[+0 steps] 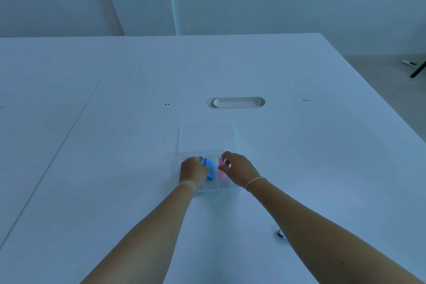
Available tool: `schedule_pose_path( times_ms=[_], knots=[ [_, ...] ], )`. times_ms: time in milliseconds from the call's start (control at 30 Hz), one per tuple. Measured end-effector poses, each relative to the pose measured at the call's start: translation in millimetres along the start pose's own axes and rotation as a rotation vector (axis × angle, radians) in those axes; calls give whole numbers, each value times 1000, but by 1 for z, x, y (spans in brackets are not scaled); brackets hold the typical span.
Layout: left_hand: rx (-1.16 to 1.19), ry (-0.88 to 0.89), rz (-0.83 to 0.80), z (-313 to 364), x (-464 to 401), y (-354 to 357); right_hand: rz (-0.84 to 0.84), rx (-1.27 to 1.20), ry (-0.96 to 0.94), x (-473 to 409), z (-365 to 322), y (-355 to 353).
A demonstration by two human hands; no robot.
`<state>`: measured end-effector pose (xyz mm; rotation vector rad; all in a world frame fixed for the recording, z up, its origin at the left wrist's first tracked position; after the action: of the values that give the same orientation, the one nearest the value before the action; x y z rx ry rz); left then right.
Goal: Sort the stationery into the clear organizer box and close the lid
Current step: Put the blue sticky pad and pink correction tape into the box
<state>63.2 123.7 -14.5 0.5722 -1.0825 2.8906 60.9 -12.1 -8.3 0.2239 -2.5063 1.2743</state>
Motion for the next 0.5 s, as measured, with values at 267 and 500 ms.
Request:
schedule_pose_path(
  times_ms=[267,500],
  knots=[
    [-12,-20,-20,-3,-7,1,39,-5,79,-13,3,4],
    [-8,-8,-82,-5,-10,-2,74,11,143,-16,2,5]
  ],
)
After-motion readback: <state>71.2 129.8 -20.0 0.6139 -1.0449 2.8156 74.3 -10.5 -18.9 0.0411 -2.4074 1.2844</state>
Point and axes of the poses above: each hand's wrist, its own x-axis away from the middle knuckle, its own y-axis out of the palm, z = x × y, the point moved 3 cm from there along -x, towards the middle knuckle, and after that the axes turned 8 degrees about y, right-handed, at the moved point
